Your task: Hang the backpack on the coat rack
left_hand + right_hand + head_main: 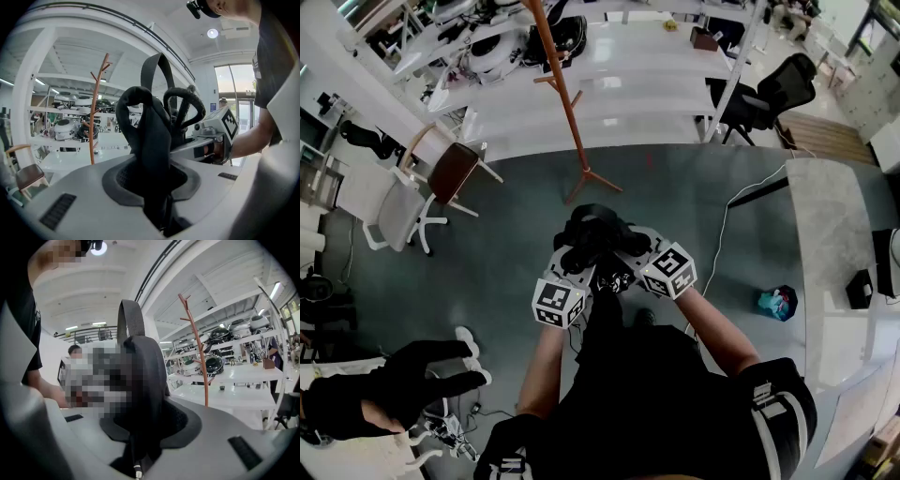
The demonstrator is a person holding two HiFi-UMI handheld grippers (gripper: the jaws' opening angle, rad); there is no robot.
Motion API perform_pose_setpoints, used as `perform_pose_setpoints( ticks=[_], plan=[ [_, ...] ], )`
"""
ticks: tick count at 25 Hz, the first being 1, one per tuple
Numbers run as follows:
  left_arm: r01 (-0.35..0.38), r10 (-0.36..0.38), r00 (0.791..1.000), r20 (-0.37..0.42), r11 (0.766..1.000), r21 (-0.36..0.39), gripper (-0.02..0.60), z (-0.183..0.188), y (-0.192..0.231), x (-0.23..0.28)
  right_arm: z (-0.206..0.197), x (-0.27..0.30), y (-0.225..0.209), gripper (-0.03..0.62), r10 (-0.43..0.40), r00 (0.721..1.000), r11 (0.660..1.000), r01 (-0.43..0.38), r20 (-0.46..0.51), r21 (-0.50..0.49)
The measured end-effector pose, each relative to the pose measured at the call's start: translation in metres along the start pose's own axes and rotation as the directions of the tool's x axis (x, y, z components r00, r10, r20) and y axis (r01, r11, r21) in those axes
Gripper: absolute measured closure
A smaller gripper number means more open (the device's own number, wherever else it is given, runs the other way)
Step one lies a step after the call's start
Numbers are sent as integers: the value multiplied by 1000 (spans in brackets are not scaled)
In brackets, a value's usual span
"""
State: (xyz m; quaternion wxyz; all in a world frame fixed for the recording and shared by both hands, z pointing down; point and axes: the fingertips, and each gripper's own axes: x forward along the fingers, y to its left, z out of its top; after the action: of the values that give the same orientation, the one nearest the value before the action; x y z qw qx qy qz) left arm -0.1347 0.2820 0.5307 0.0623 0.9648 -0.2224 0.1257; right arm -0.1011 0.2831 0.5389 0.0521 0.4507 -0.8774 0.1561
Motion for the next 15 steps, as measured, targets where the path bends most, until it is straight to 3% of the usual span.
perform_pose_setpoints(
  ticks=[6, 15],
  plan=[
    [2, -2, 1000, -3, 1000, -15, 477, -7, -37, -21, -12, -30, 25, 459, -4, 1000, 1000, 4, -5, 8],
    [-24, 24, 1000, -19, 999, -27, 477, -18, -61, -27, -26, -48, 35, 461, 14, 1000, 1000, -13, -21, 11]
  ],
)
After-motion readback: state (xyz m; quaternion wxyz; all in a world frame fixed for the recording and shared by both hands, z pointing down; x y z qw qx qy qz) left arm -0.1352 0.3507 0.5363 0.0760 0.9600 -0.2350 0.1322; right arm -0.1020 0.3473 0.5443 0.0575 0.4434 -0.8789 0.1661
